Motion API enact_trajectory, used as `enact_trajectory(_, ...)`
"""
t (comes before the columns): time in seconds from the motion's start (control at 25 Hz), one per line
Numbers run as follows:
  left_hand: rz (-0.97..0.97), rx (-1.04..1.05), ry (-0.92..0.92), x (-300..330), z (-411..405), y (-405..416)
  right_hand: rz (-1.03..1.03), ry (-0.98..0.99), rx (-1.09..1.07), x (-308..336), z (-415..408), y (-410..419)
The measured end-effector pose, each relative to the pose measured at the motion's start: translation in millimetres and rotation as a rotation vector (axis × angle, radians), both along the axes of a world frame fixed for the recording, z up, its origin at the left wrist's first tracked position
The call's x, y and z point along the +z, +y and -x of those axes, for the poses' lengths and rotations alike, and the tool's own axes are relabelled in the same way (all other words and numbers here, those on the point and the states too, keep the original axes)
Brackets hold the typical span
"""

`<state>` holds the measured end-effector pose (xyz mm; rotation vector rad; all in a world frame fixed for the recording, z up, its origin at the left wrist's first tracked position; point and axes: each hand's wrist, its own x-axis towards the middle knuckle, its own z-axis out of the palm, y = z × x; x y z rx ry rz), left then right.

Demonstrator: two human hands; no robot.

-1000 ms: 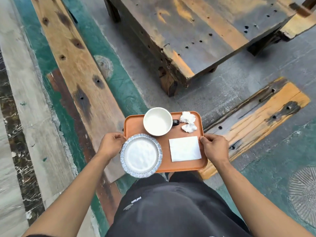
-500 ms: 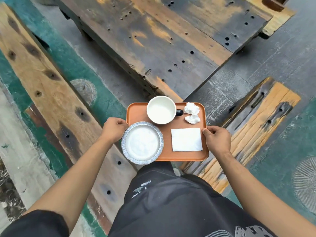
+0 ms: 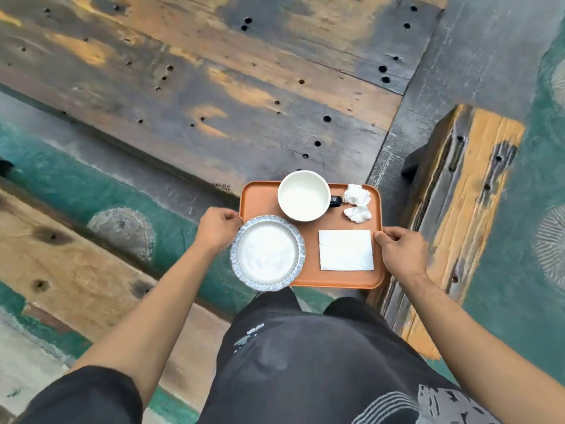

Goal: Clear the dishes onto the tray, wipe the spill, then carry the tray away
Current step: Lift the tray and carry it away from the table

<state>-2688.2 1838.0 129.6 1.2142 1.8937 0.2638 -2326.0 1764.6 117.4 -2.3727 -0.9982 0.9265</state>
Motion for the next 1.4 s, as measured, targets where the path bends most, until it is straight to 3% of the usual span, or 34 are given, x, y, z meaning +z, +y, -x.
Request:
enact_trajectory(0.4,0.041,-0.295,0.095,-31,28,149,0.069,0.007,-0.247,-9,55,70)
enact_trajectory(0.6,0.078,-0.331,0.090,-37,22,192,0.108,0.003,-0.279,-19,62,92)
enact_trajectory(1.4,0.181,-0.407,0.187,-65,-11,260,0.178,0.053,-0.436,-45,52,126)
